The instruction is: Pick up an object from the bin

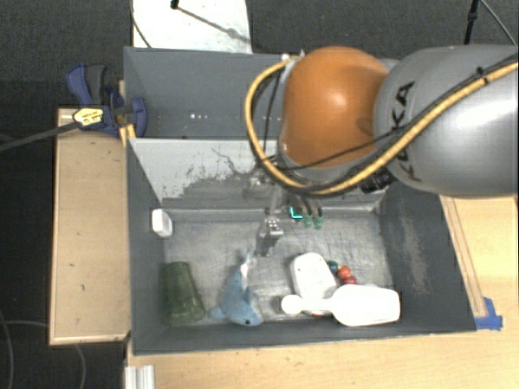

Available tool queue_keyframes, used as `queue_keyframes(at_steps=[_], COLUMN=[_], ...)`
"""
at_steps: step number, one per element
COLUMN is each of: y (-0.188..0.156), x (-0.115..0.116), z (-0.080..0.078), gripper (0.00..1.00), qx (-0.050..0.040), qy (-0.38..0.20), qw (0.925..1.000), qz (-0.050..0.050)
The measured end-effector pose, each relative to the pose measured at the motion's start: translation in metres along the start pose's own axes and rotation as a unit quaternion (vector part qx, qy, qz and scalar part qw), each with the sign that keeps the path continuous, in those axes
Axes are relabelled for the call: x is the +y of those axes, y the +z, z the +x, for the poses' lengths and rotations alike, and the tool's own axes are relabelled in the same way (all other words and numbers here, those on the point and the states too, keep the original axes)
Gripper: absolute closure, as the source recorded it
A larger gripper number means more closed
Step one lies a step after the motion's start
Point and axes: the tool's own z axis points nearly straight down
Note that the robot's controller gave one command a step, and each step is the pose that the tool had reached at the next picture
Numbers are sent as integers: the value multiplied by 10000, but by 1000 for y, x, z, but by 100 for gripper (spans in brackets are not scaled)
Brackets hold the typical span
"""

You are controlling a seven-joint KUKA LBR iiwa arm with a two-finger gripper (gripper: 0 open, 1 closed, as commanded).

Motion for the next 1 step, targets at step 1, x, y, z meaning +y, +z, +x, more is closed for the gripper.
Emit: queue_keyframes(at_steps=[1], y=[-5], x=[-1], z=[-2], gripper=[0], qx=[-42], qy=[21], qw=[10000], qz=[-5])
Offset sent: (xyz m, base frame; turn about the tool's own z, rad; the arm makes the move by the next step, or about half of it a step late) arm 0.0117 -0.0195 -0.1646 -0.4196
